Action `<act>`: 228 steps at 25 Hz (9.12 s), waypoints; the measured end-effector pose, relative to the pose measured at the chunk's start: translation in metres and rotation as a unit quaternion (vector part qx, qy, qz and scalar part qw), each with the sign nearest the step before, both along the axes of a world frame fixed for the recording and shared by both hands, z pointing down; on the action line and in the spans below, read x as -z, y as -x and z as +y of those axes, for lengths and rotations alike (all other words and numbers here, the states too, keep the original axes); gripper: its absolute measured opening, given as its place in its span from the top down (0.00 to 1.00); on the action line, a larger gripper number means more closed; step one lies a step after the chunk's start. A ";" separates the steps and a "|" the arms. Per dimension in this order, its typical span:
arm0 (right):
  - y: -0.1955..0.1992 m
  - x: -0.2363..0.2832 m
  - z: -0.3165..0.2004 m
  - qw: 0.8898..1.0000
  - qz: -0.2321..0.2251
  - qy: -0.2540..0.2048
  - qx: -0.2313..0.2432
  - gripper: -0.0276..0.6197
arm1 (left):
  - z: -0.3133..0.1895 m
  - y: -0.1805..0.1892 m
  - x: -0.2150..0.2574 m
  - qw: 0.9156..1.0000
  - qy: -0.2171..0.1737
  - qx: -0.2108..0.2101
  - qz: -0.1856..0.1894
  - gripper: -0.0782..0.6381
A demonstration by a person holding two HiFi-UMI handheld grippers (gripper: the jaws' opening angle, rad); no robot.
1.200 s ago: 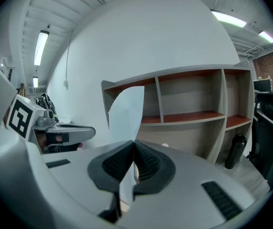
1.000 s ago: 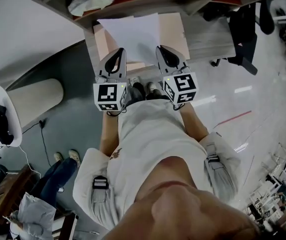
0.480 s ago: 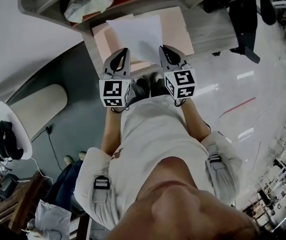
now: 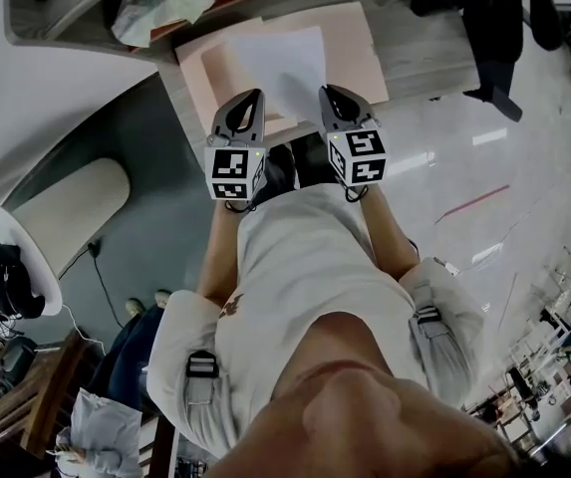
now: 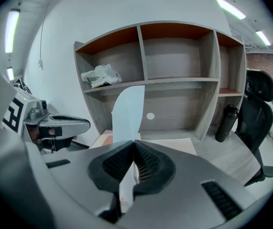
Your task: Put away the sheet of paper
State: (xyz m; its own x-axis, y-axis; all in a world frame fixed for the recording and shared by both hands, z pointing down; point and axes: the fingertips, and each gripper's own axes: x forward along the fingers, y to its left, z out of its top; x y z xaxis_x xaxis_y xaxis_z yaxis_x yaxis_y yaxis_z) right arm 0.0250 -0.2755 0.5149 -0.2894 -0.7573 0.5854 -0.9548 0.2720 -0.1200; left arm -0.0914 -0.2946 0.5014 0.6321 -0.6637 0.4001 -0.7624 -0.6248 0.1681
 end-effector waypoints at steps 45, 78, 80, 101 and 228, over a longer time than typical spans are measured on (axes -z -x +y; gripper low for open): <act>-0.084 -0.151 -0.055 0.993 0.020 0.112 -0.006 0.93 | -0.032 -0.062 -0.120 0.996 0.084 -0.001 -0.042 0.86; -0.040 -0.198 -0.089 0.987 -0.008 0.156 0.029 0.93 | -0.041 -0.039 -0.140 0.993 0.102 0.043 -0.045 0.86; -0.035 -0.199 -0.089 0.987 -0.007 0.157 0.033 0.93 | -0.042 -0.036 -0.140 0.993 0.103 0.044 -0.048 0.86; 0.014 -0.221 -0.082 0.980 -0.023 0.193 0.052 0.93 | -0.033 0.003 -0.145 0.990 0.109 0.079 -0.051 0.86; 0.076 0.102 -0.034 0.962 -0.044 -0.204 0.177 0.93 | -0.019 0.052 0.086 0.991 -0.119 0.064 0.017 0.86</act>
